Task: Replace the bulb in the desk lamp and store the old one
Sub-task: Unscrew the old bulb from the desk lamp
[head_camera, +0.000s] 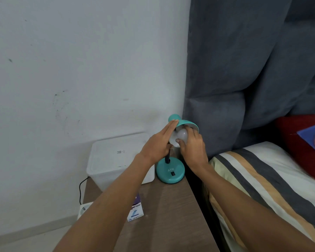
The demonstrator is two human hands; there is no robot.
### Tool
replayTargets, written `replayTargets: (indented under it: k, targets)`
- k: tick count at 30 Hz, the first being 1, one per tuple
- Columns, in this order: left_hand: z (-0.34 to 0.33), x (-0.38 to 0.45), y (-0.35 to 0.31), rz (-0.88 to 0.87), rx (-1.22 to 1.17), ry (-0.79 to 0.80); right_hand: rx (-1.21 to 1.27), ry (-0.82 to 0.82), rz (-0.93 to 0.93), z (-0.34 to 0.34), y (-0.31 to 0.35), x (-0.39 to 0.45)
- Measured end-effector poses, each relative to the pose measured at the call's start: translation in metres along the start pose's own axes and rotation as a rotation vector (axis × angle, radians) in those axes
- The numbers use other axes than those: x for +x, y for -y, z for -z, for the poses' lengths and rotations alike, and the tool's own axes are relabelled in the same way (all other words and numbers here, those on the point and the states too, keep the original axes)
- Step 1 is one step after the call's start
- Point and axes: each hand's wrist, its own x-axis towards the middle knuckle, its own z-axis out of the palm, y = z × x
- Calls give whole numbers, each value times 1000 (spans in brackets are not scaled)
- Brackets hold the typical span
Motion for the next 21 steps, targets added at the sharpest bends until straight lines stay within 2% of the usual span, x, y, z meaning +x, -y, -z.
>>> replayTargets:
  k: [4, 10, 16, 21]
  targets:
    - [-1, 0, 1, 8, -6, 1, -93, 2, 83, 0, -1, -3]
    - [-2, 2, 0, -4, 4, 1, 7, -9, -69, -5, 0, -2]
    - [-1, 0, 0, 17, -7, -8, -147, 32, 11, -2, 5, 1]
    - [-1, 0, -2, 13, -6, 4, 35, -29, -65, -1, 8, 0]
